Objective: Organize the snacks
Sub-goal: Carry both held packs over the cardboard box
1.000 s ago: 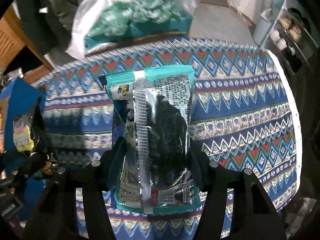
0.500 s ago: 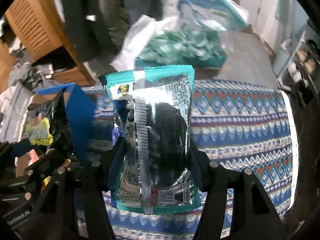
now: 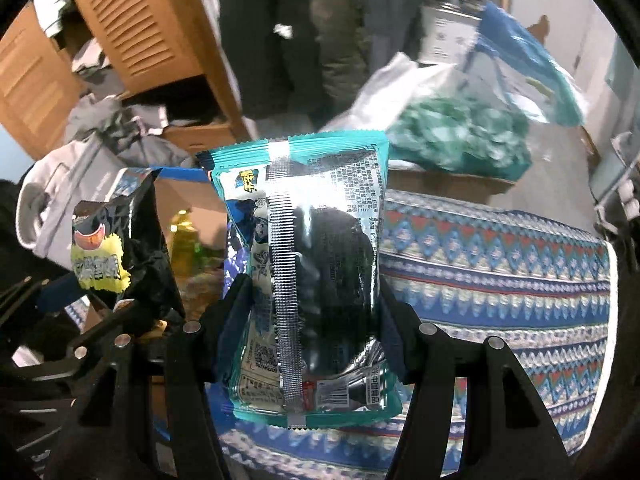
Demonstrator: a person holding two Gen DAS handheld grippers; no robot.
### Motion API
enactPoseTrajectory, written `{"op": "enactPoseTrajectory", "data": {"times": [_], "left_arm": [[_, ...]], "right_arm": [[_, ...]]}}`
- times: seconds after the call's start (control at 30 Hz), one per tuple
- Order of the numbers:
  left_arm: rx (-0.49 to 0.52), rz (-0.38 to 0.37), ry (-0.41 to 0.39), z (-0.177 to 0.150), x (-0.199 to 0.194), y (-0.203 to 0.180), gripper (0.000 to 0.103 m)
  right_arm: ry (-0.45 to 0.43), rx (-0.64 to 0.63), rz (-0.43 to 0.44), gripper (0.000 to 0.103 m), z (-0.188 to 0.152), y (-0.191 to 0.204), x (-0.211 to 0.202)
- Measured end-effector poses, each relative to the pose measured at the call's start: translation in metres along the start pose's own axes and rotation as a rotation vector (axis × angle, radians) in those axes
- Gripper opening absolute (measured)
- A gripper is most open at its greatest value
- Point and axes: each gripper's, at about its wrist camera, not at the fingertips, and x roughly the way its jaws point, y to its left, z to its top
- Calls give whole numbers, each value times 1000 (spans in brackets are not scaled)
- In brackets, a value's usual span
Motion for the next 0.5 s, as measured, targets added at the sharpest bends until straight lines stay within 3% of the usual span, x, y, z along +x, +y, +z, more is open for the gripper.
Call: {"op": "enactPoseTrajectory", "data": {"times": [0.5], "left_arm": [[-147,64,35,-19,10,88,62]], "right_arm": [[76,-87,69,59,28,75,39]]}}
